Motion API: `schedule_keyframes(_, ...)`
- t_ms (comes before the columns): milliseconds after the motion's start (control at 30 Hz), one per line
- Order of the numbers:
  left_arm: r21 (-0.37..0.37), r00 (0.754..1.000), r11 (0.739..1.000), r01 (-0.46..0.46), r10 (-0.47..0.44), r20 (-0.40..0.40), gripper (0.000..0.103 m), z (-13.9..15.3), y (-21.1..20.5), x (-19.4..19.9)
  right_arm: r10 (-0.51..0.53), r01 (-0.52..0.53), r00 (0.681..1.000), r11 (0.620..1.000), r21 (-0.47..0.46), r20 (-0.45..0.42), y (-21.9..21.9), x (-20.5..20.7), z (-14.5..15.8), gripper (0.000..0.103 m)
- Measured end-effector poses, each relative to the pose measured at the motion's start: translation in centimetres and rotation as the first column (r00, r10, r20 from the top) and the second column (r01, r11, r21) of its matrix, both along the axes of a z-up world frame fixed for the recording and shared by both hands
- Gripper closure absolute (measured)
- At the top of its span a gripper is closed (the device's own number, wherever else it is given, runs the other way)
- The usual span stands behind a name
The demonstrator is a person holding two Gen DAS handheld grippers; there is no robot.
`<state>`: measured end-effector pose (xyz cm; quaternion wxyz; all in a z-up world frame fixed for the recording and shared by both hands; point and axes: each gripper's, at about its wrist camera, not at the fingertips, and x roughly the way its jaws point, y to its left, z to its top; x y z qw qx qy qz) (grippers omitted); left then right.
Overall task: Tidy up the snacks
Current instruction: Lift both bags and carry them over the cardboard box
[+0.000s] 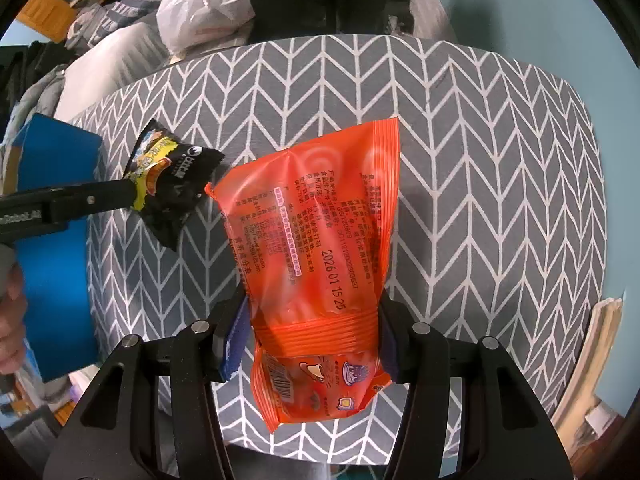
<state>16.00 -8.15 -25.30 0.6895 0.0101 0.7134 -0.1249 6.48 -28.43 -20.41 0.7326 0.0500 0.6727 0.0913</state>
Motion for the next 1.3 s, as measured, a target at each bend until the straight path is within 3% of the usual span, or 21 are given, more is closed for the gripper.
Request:
schedule_keyframes(233,0.050,0.999,0.998,0.049,-0.048,-0.016,0.022,-1.9,-1.3,0.7,-0.012,0.012,1.000,1.000,-0.004,-0.006,-0.5,-0.1,0.0,0.049)
schedule_keyframes(333,0.057,0.999,0.997,0.050,-0.049,-0.012,0.015,-2.2,-1.8,0.8,-0.016,0.016,1.000,1.000,-0.009,-0.008,-0.5,0.1,-0.2,0.049)
schedule_keyframes(500,0.102,0.998,0.993,0.065,-0.065,-0.011,0.014,-2.9,-2.8,0.8,-0.018,0.018,1.000,1.000,-0.012,-0.010,0.0,0.5,-0.5,0.049)
schedule_keyframes(700,0.166,0.993,0.981,0.105,-0.112,0.035,0.011,-3.4,-3.9,-0.2,-0.024,0.024,1.000,1.000,-0.014,-0.006,-0.1,1.0,-0.3,0.049)
schedule_keyframes(800,0.190,0.985,0.971,0.142,-0.157,0.067,0.015,-3.2,-4.4,-0.9,-0.028,0.028,1.000,0.999,-0.016,-0.006,-0.1,1.0,-0.3,0.049)
schedule_keyframes(900,0.183,0.982,0.971,0.156,-0.173,0.082,0.027,-2.6,-4.4,-1.5,-0.030,0.030,1.000,0.999,-0.018,-0.005,-0.1,0.9,-0.3,0.049)
schedule_keyframes(1300,0.152,0.978,0.973,0.171,-0.186,0.090,0.029,-0.4,-3.5,-4.1,-0.008,0.008,1.000,1.000,-0.019,0.011,0.4,0.9,0.4,0.049)
